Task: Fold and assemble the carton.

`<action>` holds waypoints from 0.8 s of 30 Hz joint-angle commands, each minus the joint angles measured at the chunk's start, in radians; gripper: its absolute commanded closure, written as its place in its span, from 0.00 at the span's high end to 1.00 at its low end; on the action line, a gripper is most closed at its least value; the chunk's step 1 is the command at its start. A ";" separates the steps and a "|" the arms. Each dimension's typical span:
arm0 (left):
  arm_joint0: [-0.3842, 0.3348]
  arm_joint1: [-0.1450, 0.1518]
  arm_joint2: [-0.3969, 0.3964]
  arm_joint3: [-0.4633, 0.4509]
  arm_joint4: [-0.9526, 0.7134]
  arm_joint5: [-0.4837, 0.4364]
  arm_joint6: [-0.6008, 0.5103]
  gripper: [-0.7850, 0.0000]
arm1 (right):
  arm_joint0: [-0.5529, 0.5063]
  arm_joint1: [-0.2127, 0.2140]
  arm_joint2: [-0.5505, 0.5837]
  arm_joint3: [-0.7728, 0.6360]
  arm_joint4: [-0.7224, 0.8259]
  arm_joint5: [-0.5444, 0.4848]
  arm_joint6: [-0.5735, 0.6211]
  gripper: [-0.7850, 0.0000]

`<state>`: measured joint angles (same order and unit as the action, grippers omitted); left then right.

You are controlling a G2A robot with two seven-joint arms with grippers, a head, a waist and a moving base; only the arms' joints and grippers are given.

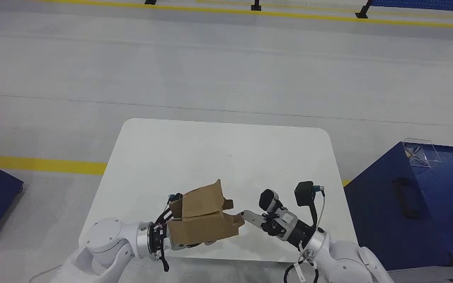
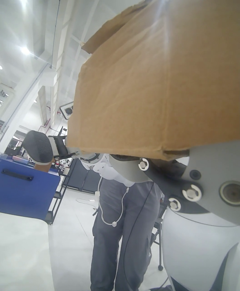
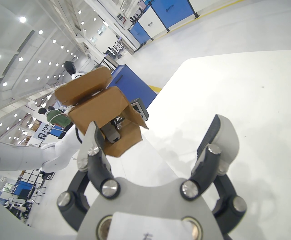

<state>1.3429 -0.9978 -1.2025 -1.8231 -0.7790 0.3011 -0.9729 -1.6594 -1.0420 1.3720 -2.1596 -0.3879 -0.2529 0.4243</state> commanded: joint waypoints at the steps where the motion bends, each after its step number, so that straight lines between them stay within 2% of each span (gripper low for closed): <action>1: 0.004 0.000 -0.011 0.004 -0.011 -0.007 0.019 0.00 | -0.011 0.002 0.007 -0.003 0.009 -0.022 0.021 1.00; 9: 0.013 -0.001 -0.015 -0.006 -0.006 -0.021 0.044 0.00 | 0.046 -0.006 -0.077 0.039 -0.081 0.034 0.042 1.00; 24: 0.013 -0.002 0.005 -0.004 0.031 -0.030 0.021 0.00 | 0.126 -0.026 -0.191 0.063 -0.126 0.077 0.022 1.00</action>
<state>1.3560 -0.9991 -1.1986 -1.8284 -0.7473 0.2715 -0.9515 -1.5341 -1.0674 1.1855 -2.0960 -0.5107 -0.1760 0.4486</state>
